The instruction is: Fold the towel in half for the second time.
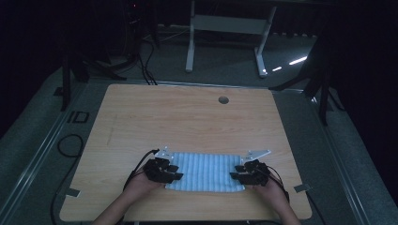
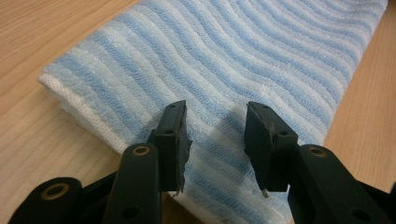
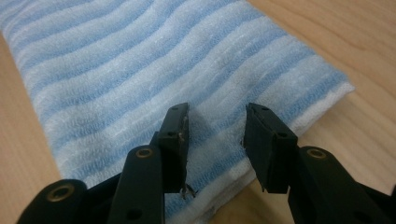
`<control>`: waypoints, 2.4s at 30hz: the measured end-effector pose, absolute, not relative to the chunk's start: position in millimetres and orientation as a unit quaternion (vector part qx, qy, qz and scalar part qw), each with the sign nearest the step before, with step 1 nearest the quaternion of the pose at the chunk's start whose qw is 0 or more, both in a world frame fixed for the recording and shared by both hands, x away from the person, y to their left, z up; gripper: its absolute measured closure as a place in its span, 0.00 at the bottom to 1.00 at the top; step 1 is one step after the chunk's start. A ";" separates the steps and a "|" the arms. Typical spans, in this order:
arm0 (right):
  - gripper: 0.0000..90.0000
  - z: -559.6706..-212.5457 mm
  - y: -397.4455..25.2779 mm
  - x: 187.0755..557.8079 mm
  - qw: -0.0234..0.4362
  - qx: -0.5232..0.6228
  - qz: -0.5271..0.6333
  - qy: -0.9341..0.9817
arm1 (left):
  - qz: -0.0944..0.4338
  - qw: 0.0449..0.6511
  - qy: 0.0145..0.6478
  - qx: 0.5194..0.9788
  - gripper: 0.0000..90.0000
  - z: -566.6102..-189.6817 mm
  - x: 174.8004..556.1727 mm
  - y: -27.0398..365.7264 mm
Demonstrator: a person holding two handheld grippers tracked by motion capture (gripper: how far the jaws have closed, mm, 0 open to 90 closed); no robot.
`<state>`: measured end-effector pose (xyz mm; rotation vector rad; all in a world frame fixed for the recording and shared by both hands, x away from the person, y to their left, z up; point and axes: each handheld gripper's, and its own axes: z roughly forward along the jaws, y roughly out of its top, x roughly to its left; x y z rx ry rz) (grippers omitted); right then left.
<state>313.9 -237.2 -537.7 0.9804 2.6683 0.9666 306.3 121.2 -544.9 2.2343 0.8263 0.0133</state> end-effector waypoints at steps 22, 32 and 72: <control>0.60 -538.5 -195.5 383.7 0.065 0.320 0.328 0.887 | 0.043 0.354 0.370 0.858 0.65 -543.6 349.9 153.2; 0.60 -538.8 -178.7 416.9 0.066 0.325 0.329 0.884 | 0.055 0.340 0.391 0.854 0.65 -541.0 379.4 162.8; 0.16 -524.6 -206.3 406.3 0.099 0.314 0.382 0.863 | 0.080 0.390 0.404 0.824 0.01 -536.5 357.4 182.4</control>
